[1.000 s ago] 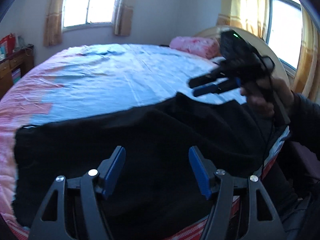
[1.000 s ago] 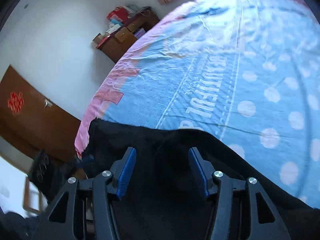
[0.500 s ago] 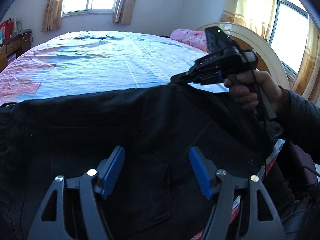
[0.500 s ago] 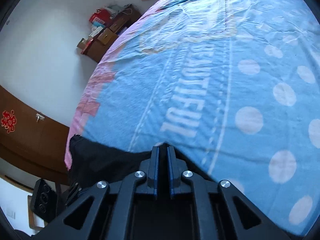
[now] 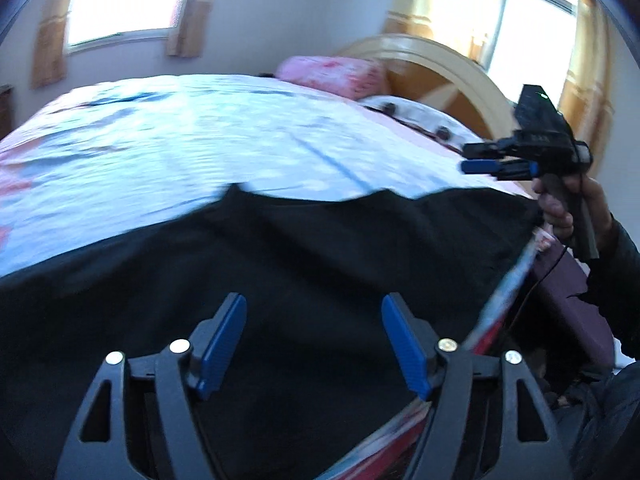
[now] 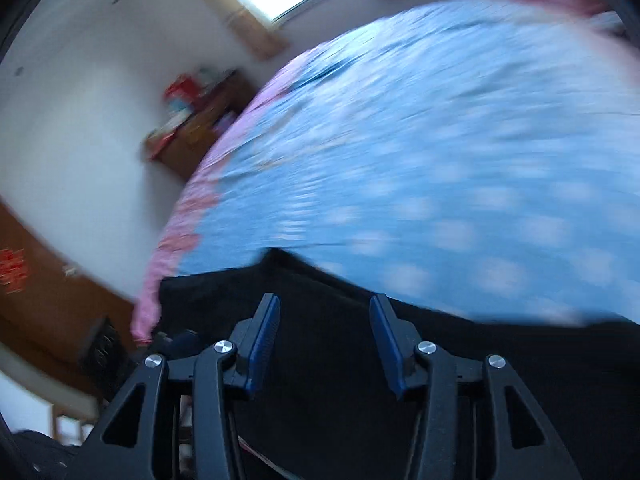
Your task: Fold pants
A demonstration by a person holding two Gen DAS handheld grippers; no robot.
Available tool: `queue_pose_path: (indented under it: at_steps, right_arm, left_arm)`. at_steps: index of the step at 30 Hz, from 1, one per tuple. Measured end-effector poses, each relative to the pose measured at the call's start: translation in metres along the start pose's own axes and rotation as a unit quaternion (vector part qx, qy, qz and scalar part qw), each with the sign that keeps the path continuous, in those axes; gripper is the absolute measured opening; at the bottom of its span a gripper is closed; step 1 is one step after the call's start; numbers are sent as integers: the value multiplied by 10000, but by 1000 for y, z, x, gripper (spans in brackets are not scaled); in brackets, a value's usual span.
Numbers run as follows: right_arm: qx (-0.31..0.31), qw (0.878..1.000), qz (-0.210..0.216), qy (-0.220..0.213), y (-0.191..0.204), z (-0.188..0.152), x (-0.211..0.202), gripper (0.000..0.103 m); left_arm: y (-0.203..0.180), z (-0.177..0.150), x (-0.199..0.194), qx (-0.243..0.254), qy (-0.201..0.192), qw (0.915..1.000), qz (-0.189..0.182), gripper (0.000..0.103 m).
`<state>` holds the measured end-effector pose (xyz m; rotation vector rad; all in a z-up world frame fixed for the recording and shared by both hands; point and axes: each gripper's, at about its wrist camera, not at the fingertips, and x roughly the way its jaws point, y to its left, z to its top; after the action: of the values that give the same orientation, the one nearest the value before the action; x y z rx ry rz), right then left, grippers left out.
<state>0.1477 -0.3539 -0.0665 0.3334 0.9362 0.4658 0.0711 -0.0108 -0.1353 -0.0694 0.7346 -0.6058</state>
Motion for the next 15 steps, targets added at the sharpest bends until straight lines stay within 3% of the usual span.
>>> queue_pose_path:
  at_steps: [2, 5, 9, 15]
  right_arm:
    - [272, 9978, -508, -319, -30, -18, -51, 49]
    - [1040, 9831, -1301, -760, -79, -52, -125, 50]
    - [1761, 9661, -1646, -929, -119, -87, -168, 50]
    - [2791, 9422, -1545, -1029, -171, -100, -166, 50]
  left_arm:
    - [-23, 5, 16, 186, 86, 9994, -291, 74]
    - [-57, 15, 39, 541, 210, 9960, -676, 74]
    - [-95, 21, 69, 902, 429, 9893, -1060, 74]
    - [-111, 12, 104, 978, 818, 9840, -1243, 74]
